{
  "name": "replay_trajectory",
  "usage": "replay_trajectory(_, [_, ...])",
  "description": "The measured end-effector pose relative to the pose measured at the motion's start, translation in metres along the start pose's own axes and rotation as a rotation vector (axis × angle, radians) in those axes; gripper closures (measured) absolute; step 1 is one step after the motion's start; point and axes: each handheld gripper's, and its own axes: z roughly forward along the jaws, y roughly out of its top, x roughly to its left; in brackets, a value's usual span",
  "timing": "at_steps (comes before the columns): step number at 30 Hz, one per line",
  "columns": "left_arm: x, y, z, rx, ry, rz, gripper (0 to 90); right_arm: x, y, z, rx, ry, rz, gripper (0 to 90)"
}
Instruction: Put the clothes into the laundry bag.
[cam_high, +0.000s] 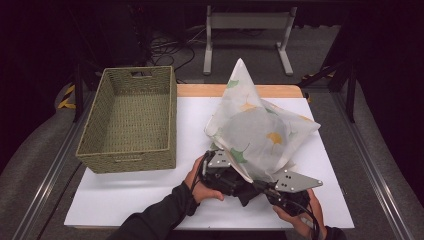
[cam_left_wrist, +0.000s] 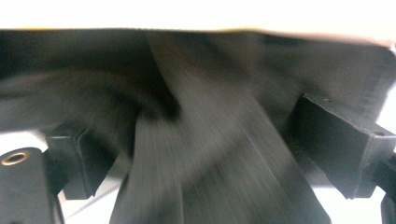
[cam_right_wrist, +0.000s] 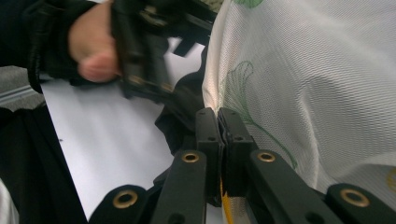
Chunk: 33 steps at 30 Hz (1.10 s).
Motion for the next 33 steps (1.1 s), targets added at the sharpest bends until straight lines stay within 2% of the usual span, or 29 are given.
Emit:
replay_trajectory(2, [0.000, 0.003, 0.010, -0.006, 0.042, 0.036, 13.0, -0.002, -0.002, 0.003, 0.017, 0.002, 0.008, 87.3])
replay_trajectory(4, [0.000, 0.008, 0.015, -0.015, 0.064, 0.042, 22.3, -0.004, -0.004, 0.006, 0.027, 0.002, 0.017, 87.0])
replay_trajectory(5, [0.000, 0.011, 0.018, -0.012, 0.061, 0.044, 31.0, -0.005, -0.005, 0.008, 0.032, 0.003, 0.018, 86.8])
replay_trajectory(6, [0.001, 0.012, 0.020, -0.010, 0.048, 0.052, 43.7, -0.006, -0.006, 0.009, 0.035, 0.003, 0.020, 86.8])
replay_trajectory(7, [0.001, 0.014, 0.021, -0.021, 0.056, 0.056, 53.3, -0.006, -0.006, 0.010, 0.036, 0.005, 0.024, 86.9])
replay_trajectory(8, [0.001, 0.014, 0.021, -0.021, 0.056, 0.056, 67.5, -0.006, -0.006, 0.010, 0.036, 0.005, 0.024, 86.9])
replay_trajectory(9, [0.005, 0.016, 0.019, -0.047, 0.066, 0.036, 73.4, -0.006, -0.006, 0.011, 0.033, 0.017, 0.034, 87.3])
replay_trajectory(10, [0.005, 0.016, 0.019, -0.047, 0.066, 0.036, 76.2, -0.006, -0.006, 0.011, 0.033, 0.017, 0.034, 87.3])
replay_trajectory(12, [0.006, 0.018, 0.012, -0.107, 0.073, 0.020, 78.3, -0.005, -0.002, 0.012, 0.018, 0.059, 0.062, 87.7])
replay_trajectory(15, [0.002, 0.021, -0.008, -0.181, 0.094, 0.000, 79.5, 0.002, 0.010, 0.012, -0.006, 0.088, 0.044, 88.0])
replay_trajectory(19, [-0.011, 0.029, -0.047, -0.268, 0.127, 0.026, 80.0, 0.017, 0.030, 0.007, -0.049, 0.122, -0.003, 88.2])
replay_trajectory(22, [-0.022, 0.037, -0.075, -0.327, 0.129, 0.045, 80.3, 0.030, 0.047, -0.003, -0.099, 0.144, -0.042, 88.3])
replay_trajectory(24, [-0.032, 0.043, -0.094, -0.361, 0.134, 0.079, 80.3, 0.039, 0.057, -0.011, -0.130, 0.159, -0.064, 88.3])
replay_trajectory(26, [-0.037, 0.046, -0.102, -0.376, 0.139, 0.094, 80.3, 0.047, 0.065, -0.019, -0.157, 0.164, -0.094, 88.3])
replay_trajectory(27, [-0.038, 0.047, -0.102, -0.367, 0.143, 0.113, 80.3, 0.049, 0.068, -0.023, -0.165, 0.162, -0.101, 88.3])
replay_trajectory(30, [-0.031, 0.045, -0.082, -0.324, 0.172, 0.098, 80.0, 0.051, 0.069, -0.027, -0.165, 0.137, -0.122, 88.4])
replay_trajectory(32, [-0.022, 0.041, -0.062, -0.290, 0.213, 0.092, 79.8, 0.047, 0.065, -0.025, -0.155, 0.133, -0.115, 88.5])
replay_trajectory(33, [-0.015, 0.040, -0.050, -0.272, 0.227, 0.072, 79.7, 0.046, 0.063, -0.024, -0.148, 0.133, -0.110, 88.5])
